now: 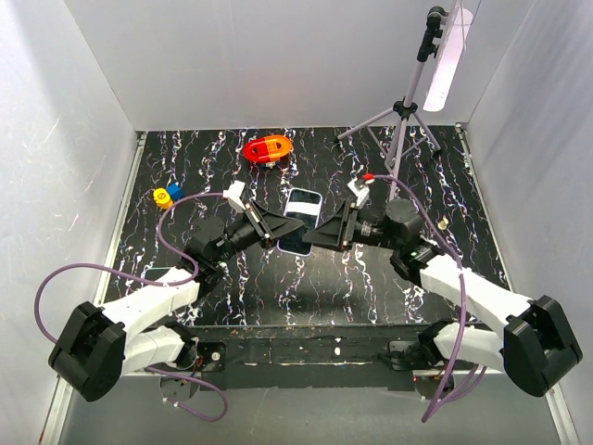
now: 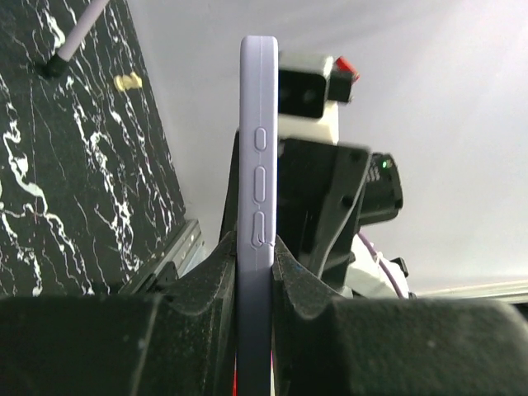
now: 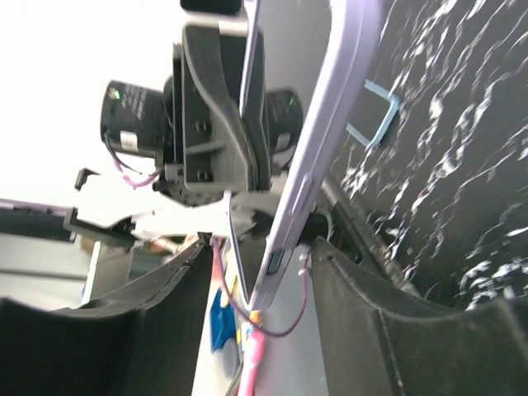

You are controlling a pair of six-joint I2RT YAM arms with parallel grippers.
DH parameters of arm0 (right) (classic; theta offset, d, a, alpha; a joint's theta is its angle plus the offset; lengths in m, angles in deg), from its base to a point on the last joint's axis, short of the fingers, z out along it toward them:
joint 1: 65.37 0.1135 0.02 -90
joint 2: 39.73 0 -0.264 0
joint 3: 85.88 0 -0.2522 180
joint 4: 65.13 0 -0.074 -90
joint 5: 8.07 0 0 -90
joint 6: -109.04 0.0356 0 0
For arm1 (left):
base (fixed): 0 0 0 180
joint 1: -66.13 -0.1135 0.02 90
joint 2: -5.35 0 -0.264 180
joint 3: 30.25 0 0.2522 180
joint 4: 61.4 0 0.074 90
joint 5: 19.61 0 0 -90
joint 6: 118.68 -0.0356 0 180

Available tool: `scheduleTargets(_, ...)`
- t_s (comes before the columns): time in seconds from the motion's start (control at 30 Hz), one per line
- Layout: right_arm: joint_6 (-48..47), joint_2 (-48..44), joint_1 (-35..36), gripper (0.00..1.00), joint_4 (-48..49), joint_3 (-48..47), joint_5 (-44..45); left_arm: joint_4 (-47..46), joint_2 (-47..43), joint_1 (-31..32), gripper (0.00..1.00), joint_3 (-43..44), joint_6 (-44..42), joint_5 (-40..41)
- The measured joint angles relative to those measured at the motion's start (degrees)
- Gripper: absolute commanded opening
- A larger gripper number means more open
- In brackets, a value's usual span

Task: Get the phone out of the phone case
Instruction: Remove the phone case from the phone.

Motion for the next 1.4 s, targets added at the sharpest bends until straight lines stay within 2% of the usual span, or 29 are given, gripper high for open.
scheduleTargets(0.2, -2.86, -3.32, -6.93, 0.57, -5.70, -3.32, 0.63, -0.39, 0.57, 0.09, 0.00, -0.02, 0.02, -3.80)
scheduleTargets(0.33, -3.72, -0.63, -8.17, 0.48, -9.33, -7.93, -0.04, -4.15, 1.81, -0.02, 0.00, 0.04, 1.09, -4.61)
scheduleTargets(0.5, -3.23, 3.63, -8.37, 0.44, -9.44, -9.97, -0.35, -5.99, 2.99, 0.46, 0.00, 0.04, 1.90, -6.71)
scheduleTargets(0.67, -1.95, 4.96, -8.70, 0.28, -8.72, -10.23, -0.44, -6.32, 3.32, 0.85, 0.00, 0.04, 2.25, -7.65)
scheduleTargets(0.73, -0.48, 5.31, -8.70, 0.27, -7.61, -10.51, -0.90, -6.71, 3.32, 0.83, 0.00, 0.04, 2.40, -7.54)
scheduleTargets(0.83, 1.53, 6.27, -8.81, 0.37, -4.90, -10.58, -1.84, -7.54, 3.32, 0.74, 0.00, 0.04, 2.64, -6.88)
scheduleTargets(0.9, 2.78, 7.08, -8.96, 0.37, -3.13, -10.56, -2.03, -7.72, 3.37, 0.74, 0.00, 0.09, 2.71, -6.45)
scheduleTargets(1.03, 4.39, 8.00, -8.98, 0.21, 0.74, -10.03, -1.97, -9.77, 5.44, 0.90, 0.00, 0.66, 3.76, -6.69)
scheduleTargets(1.07, 4.96, 8.24, -9.09, 0.09, 1.44, -9.79, -1.97, -10.84, 6.32, 0.98, 0.00, 0.92, 4.26, -6.80)
scheduleTargets(1.1, 5.66, 8.55, -9.33, 0.02, 2.45, -9.64, -2.10, -11.52, 6.91, 1.01, 0.00, 1.03, 4.74, -6.82)
scheduleTargets(1.17, 6.86, 9.46, -9.79, 0.01, 4.68, -9.62, -2.84, -13.38, 7.96, 0.94, 0.00, 1.09, 5.90, -6.73)
scheduleTargets(1.2, 7.32, 9.79, -9.86, 0.01, 5.33, -9.62, -3.02, -13.86, 8.13, 0.92, 0.08, 1.14, 6.25, -6.71)
scheduleTargets(1.27, 7.89, 10.01, -9.88, 0.01, 6.21, -9.62, -3.23, -13.81, 8.15, 0.83, 0.42, 1.16, 6.21, -6.78)
scheduleTargets(1.3, 7.96, 9.99, -9.90, 0.01, 6.27, -9.62, -3.30, -13.07, 7.93, 0.85, 0.55, 1.31, 5.88, -6.86)
scheduleTargets(1.33, 7.82, 9.88, -9.94, 0.01, 6.16, -9.62, -3.41, -11.34, 7.43, 0.87, 0.64, 1.64, 5.03, -6.99)
scheduleTargets(1.4, 7.50, 9.33, -10.25, 0.01, 4.70, -9.62, -3.50, -5.64, 5.44, 0.92, 0.68, 2.64, 2.62, -7.30)
